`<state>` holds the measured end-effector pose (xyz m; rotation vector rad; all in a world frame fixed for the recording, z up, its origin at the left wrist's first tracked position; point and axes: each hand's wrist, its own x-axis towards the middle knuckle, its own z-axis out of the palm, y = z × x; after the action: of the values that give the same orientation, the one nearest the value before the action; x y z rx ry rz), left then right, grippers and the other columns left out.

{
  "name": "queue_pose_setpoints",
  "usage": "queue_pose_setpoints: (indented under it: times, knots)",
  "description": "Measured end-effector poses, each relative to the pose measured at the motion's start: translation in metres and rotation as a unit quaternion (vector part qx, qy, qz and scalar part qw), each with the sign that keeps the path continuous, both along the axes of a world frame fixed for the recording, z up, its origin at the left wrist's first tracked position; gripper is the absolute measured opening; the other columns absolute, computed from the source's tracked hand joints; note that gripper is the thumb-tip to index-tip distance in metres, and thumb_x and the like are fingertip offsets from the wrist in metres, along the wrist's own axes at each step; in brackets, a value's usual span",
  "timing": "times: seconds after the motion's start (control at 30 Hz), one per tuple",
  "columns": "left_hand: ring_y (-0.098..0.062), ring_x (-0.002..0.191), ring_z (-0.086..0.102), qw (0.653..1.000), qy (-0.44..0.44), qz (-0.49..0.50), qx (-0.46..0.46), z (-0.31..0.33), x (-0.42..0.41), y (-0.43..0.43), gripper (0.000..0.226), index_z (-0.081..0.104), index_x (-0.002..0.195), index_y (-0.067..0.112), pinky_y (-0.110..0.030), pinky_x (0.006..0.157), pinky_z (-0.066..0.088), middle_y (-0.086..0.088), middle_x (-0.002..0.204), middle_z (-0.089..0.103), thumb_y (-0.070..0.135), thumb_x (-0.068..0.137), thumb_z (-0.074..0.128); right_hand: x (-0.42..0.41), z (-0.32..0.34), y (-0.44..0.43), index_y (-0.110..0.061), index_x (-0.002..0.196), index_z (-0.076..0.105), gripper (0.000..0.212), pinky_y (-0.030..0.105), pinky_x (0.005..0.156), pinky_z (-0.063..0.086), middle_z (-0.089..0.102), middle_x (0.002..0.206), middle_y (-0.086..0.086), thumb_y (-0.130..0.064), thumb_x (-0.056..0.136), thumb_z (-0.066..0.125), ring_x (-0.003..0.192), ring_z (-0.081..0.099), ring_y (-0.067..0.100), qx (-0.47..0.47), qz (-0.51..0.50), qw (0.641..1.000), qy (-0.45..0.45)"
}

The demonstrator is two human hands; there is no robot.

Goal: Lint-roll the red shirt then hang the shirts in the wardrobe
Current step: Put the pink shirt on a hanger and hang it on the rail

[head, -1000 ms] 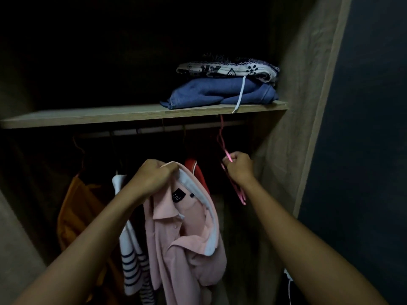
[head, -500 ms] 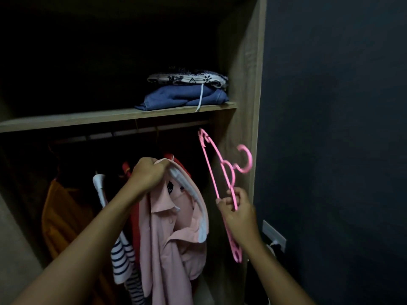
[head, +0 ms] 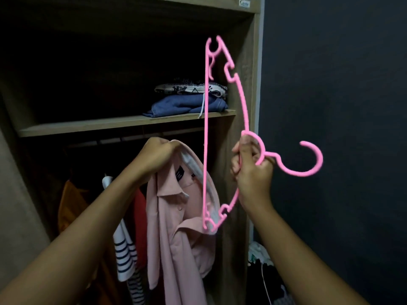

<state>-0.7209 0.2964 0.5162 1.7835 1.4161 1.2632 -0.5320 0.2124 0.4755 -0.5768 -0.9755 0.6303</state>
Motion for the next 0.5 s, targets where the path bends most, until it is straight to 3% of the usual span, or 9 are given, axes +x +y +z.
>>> queue_pose_setpoints:
  times: [0.07, 0.13, 0.23, 0.3, 0.37, 0.5]
  knots:
    - [-0.021, 0.065, 0.053, 0.999, -0.013, -0.030, 0.011, 0.014, 0.003, -0.009, 0.049, 0.072, 0.085, -0.005, -0.036, 0.063, 0.039, -0.014, 0.069, 0.063, 0.039, 0.067, 0.057, -0.005, 0.017, -0.001, -0.022, 0.067, 0.059, 0.035, 0.020, 0.041, 0.032, 0.044, 0.048, -0.003, -0.042, 0.094, 0.053, 0.042, 0.038, 0.010, 0.033, 0.003, 0.999, -0.020]
    - [-0.026, 0.071, 0.061, 0.997, 0.000, -0.066, 0.032, 0.031, 0.003, -0.023, 0.036, 0.075, 0.087, 0.003, -0.039, 0.066, 0.047, -0.018, 0.078, 0.072, 0.029, 0.068, 0.060, -0.008, 0.030, -0.001, -0.029, 0.067, 0.062, 0.031, 0.019, 0.046, 0.037, 0.050, 0.054, -0.007, -0.049, 0.088, 0.053, 0.048, 0.044, 0.008, 0.058, 0.013, 0.996, -0.059]
    - [-0.037, 0.087, 0.073, 0.989, 0.015, -0.128, 0.072, 0.058, 0.001, -0.047, 0.027, 0.076, 0.096, 0.004, -0.052, 0.081, 0.057, -0.026, 0.094, 0.074, 0.010, 0.072, 0.064, -0.009, 0.044, 0.002, -0.029, 0.075, 0.066, 0.028, 0.017, 0.057, 0.045, 0.060, 0.061, -0.011, -0.055, 0.081, 0.056, 0.058, 0.055, 0.003, 0.104, 0.010, 0.987, -0.118]
    - [-0.032, 0.081, 0.074, 0.981, 0.006, -0.166, 0.098, 0.075, -0.006, -0.058, 0.028, 0.074, 0.096, 0.003, -0.043, 0.076, 0.059, -0.021, 0.088, 0.075, 0.000, 0.071, 0.062, -0.008, 0.051, 0.009, -0.027, 0.079, 0.067, 0.028, 0.016, 0.065, 0.047, 0.064, 0.067, -0.014, -0.055, 0.080, 0.058, 0.065, 0.058, -0.001, 0.149, 0.012, 0.975, -0.164]
    - [-0.022, 0.075, 0.071, 0.973, 0.029, -0.193, 0.124, 0.089, -0.023, -0.066, 0.026, 0.071, 0.095, 0.005, -0.032, 0.068, 0.058, -0.015, 0.082, 0.074, -0.008, 0.075, 0.060, -0.002, 0.055, 0.020, -0.027, 0.083, 0.065, 0.028, 0.022, 0.071, 0.049, 0.064, 0.077, -0.013, -0.054, 0.084, 0.058, 0.074, 0.059, 0.002, 0.177, 0.003, 0.949, -0.262]
    - [-0.029, 0.094, 0.069, 0.972, 0.085, -0.162, 0.147, 0.100, -0.071, -0.068, 0.043, 0.067, 0.115, -0.001, -0.042, 0.080, 0.059, -0.026, 0.111, 0.070, -0.013, 0.074, 0.059, 0.021, 0.069, 0.041, -0.024, 0.083, 0.065, 0.030, 0.042, 0.083, 0.048, 0.057, 0.094, 0.003, -0.054, 0.089, 0.059, 0.092, 0.056, 0.021, 0.126, -0.036, 0.863, -0.488]
